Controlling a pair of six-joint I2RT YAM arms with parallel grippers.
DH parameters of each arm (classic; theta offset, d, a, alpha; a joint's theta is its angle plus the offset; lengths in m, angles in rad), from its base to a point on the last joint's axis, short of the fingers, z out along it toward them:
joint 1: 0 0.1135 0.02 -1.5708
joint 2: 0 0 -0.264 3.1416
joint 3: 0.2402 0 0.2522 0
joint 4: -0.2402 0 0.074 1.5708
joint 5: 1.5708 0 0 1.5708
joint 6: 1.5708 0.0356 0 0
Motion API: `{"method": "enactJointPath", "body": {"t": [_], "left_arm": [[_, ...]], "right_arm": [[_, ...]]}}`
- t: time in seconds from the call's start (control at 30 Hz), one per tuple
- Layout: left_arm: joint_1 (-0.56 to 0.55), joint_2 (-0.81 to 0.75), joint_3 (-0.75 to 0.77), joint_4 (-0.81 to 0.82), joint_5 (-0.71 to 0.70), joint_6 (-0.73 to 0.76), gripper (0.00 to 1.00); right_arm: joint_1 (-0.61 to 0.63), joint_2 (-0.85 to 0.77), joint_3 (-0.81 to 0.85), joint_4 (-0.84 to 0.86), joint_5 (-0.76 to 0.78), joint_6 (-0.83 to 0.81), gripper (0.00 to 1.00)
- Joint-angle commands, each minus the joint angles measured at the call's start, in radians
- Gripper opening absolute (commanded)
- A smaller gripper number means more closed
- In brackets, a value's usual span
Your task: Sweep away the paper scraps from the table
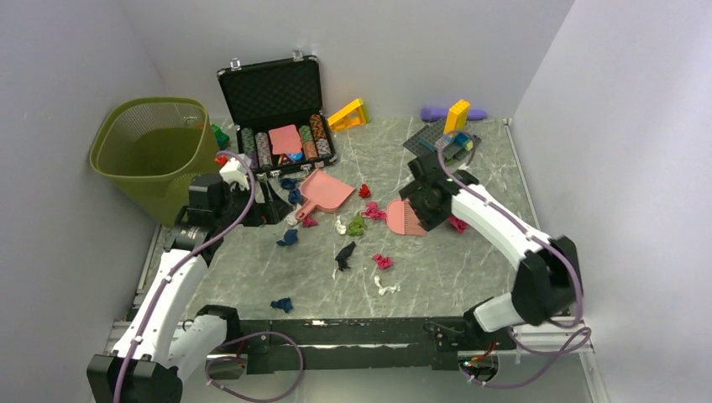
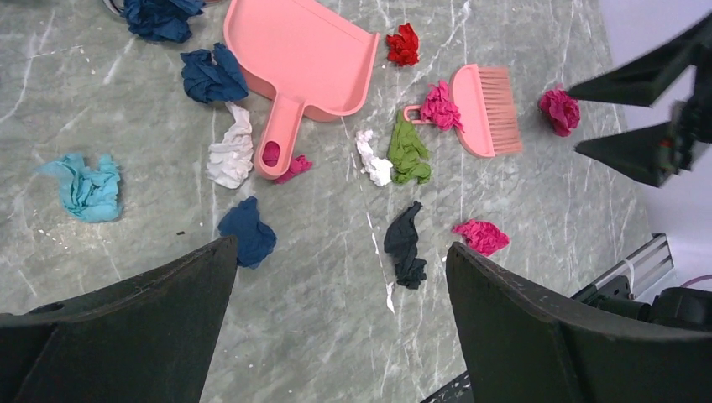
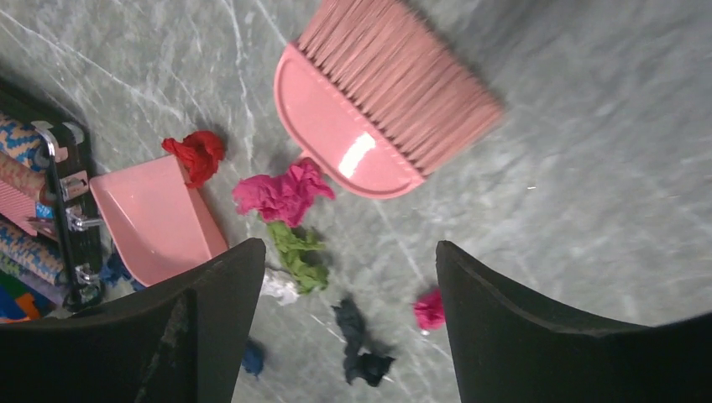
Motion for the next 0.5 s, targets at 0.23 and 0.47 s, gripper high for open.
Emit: {"method": "enactJointPath", "body": {"t": [0.23, 0.47], "left_arm": [[-0.017, -0.033, 0.112, -0.132, -0.073, 0.141, 0.98], [-0.017, -0.052, 0.092, -0.137, -0.102, 0.187, 0.98]], "right_arm": [[0.123, 0.269, 0.153, 0.007, -0.035, 0.334, 0.70], [0.124, 0.334, 0.157, 0.026, -0.035, 0.473, 0.72]]}}
